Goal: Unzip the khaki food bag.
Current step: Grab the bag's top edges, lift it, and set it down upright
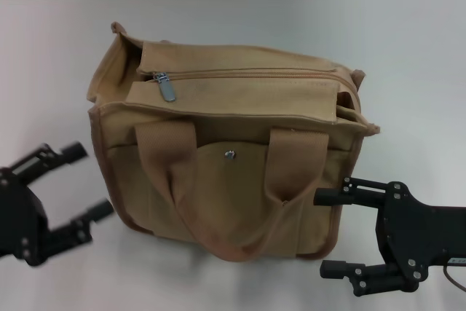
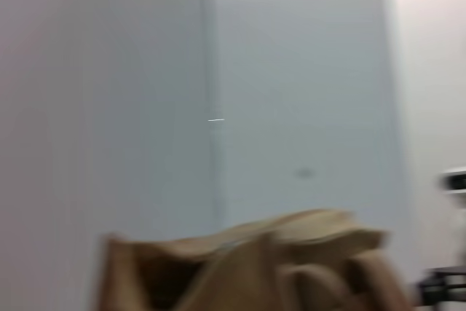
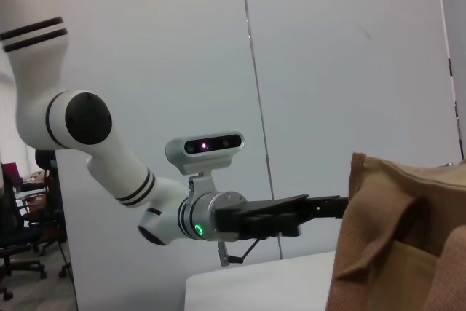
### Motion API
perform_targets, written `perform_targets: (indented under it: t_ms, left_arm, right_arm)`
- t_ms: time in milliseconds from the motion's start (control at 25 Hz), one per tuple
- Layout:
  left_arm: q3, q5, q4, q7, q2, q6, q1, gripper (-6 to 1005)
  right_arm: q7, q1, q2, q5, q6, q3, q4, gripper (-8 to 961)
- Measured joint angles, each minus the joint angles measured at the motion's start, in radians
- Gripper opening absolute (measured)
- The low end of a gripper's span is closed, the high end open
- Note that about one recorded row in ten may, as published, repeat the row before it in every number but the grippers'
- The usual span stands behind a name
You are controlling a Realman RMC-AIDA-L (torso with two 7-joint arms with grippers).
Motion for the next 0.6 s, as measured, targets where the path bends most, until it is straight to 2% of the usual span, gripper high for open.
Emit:
perform_targets:
  t_ms: [80,200,240,280,600]
  left_arm:
    - [-0.049,0.002,-0.004,-0.004,-0.005,-0.03,0.007,813]
    - [-0.07,0.002,-0.003,0.001,-0.037,-0.075,-0.008,813]
    - [-0.07,0.002,-0.003,0.001,-0.037,-0.075,-0.008,813]
    - [-0.068,0.001,-0.004,0.001,-0.052,-0.111,-0.028,813]
    - [-0.089,-0.006,-0.088,0.018,-0.062,-0.174,-0.094,784]
  right_arm:
    - [0.0,0.0,0.0,0.0,0.004,0.001,0.0,822]
    - [-0.001,0.0,0.0,0.0,0.005,0.0,0.0,823]
    - [-0.001,0.0,0.0,0.0,0.005,0.0,0.0,823]
    - [-0.002,0.0,0.0,0.0,0.006,0.0,0.0,823]
    - [-0.003,-0.002,0.001,0.0,0.006,0.001,0.0,823]
